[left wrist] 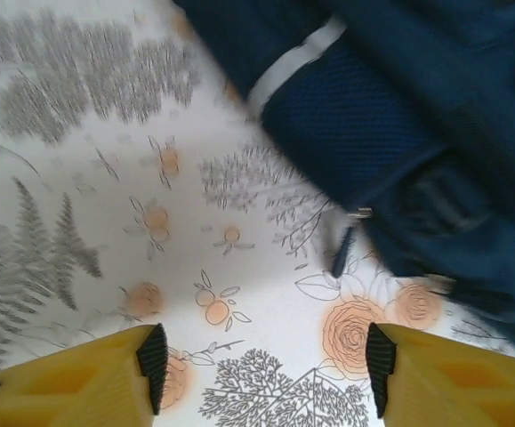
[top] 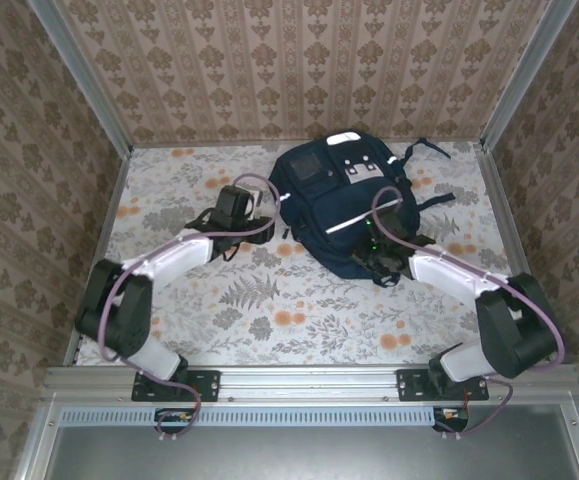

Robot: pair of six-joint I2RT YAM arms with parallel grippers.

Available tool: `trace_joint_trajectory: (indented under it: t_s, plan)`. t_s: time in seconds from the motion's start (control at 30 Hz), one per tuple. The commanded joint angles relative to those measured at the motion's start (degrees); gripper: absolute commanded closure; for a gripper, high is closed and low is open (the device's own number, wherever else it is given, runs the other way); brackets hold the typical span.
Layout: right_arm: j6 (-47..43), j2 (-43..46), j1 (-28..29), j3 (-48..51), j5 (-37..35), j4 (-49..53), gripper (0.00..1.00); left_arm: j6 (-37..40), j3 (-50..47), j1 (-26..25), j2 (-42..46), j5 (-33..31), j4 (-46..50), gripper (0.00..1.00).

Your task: Pack the student bag

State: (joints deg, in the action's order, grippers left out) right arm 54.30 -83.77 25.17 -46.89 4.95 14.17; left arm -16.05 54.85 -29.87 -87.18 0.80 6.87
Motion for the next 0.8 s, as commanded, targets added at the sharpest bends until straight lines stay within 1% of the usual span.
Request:
trace_joint_trajectory:
  t_s: [0.0,0.13,0.17,0.23,0.3,0.33,0.4,0.47,0.5,0.57,0.63,0.67,0.7,0.73,0.77]
  plan:
    - [-8.2,-6.2,5.7,-5.2,11.0,-0.2,1.0,-0.9,-1.4,1.2,7.0,-0.3,-0.3,0.0]
    - [-10.0,-11.8,14.3,-11.2,16.1,-3.3,1.0,-1.1,-2.5,3.3,14.1,-0.3,1.5,0.0]
    - [-10.9,-12.3,16.1,-12.9,15.7,-3.1,1.0,-0.9,-2.9,5.4,15.6,-0.4,1.6,0.0]
    - [-12.3,-12.6,18.6,-16.3,11.5,1.1,1.0,-0.8,-3.3,7.1,18.2,-1.5,2.5,0.0]
    - [-11.7,-11.3,18.0,-15.7,9.3,1.7,1.0,-1.0,-3.6,8.1,20.0,-4.1,3.5,0.0]
    - [-11.7,-10.1,17.7,-15.0,8.5,1.7,0.96,-1.2,-3.5,8.4,20.7,-5.9,4.2,0.0]
    - [-13.2,-8.1,17.6,-14.5,8.0,3.1,0.72,0.2,-4.1,9.2,22.2,-6.5,3.4,0.0]
    - [-14.0,-5.1,17.7,-13.3,7.4,5.2,0.44,2.0,-4.9,10.5,23.5,-4.3,1.7,0.0]
    - [-15.2,-2.8,17.7,-11.9,7.3,5.0,0.02,2.5,-5.3,11.6,23.9,-3.1,1.0,0.0]
    - [-17.4,3.0,17.7,-9.2,4.8,4.4,0.0,5.3,-6.8,12.9,24.2,-2.8,-1.8,0.0]
    - [-19.9,10.1,17.5,-8.3,-1.3,5.6,0.0,11.9,-10.0,12.9,24.7,-5.1,-7.3,0.0]
    - [-20.4,12.4,17.2,-8.7,-5.9,6.7,0.0,14.7,-11.8,13.0,24.8,-6.9,-10.1,0.0]
    - [-20.7,15.2,16.7,-9.2,-12.5,8.3,0.0,17.2,-14.0,13.5,25.0,-8.3,-13.3,0.0]
    - [-23.3,17.9,16.2,-8.7,-19.3,7.5,0.0,19.1,-16.2,14.8,25.1,-9.1,-16.7,0.0]
    - [-27.4,20.3,15.7,-7.1,-23.7,4.2,0.0,20.3,-17.9,16.3,25.1,-9.1,-18.9,0.0]
